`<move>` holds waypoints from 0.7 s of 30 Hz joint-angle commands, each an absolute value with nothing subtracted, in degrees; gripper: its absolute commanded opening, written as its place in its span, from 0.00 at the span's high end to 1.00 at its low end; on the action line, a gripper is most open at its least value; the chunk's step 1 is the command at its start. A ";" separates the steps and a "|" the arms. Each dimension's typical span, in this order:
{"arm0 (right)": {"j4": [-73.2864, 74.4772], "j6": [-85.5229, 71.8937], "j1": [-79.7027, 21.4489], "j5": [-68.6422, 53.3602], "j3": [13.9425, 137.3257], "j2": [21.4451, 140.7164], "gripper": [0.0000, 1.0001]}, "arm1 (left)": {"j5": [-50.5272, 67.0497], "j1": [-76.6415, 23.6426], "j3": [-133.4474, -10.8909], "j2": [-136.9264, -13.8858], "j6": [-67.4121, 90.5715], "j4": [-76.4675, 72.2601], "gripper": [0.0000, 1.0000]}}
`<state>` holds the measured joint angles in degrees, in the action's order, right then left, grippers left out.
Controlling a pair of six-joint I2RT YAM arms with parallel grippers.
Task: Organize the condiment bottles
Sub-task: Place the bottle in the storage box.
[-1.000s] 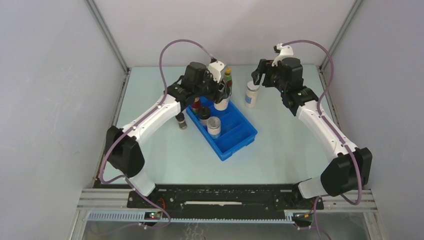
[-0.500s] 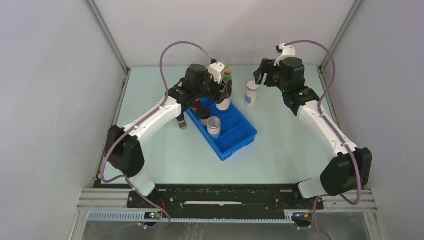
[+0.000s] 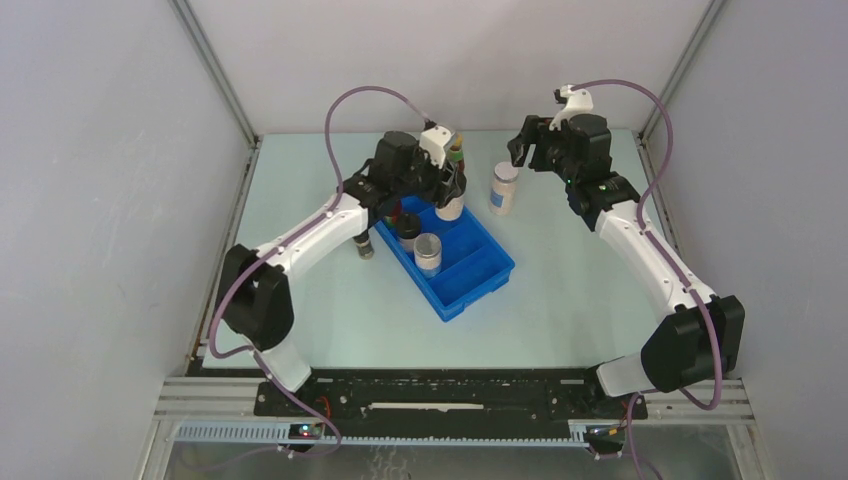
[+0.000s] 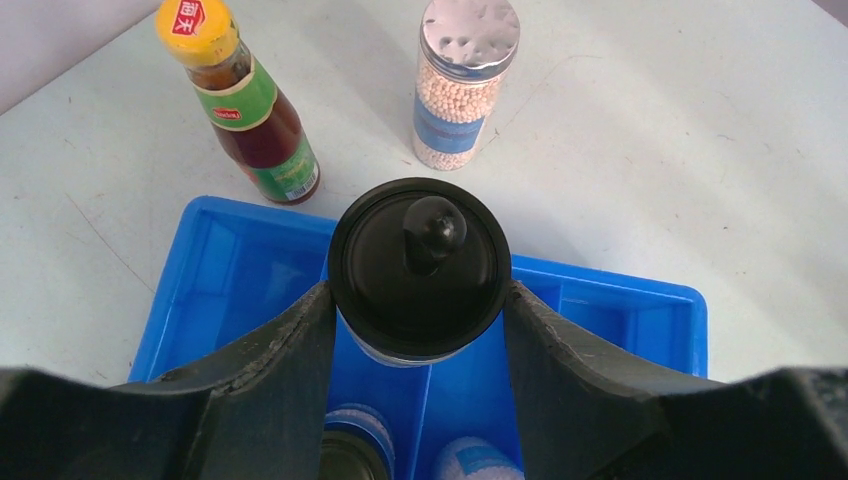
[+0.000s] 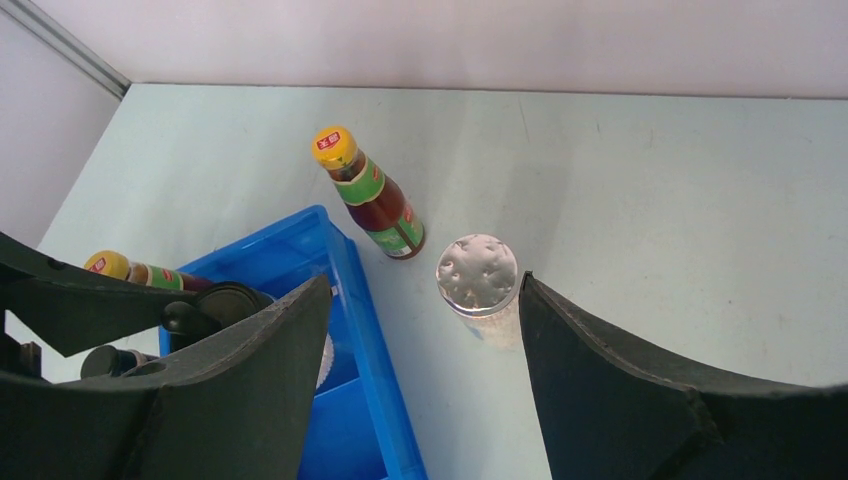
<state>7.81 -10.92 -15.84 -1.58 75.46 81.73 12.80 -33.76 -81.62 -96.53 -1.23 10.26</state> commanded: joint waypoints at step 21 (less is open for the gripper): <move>3.67 -11.64 -15.38 -2.59 75.46 83.69 0.22 | 11.56 -33.86 -77.01 -98.98 -0.36 0.22 1.00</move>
<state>6.50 -10.94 -15.75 -2.07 75.46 83.42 12.12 -33.76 -78.28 -99.48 -0.91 6.42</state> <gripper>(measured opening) 0.777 0.623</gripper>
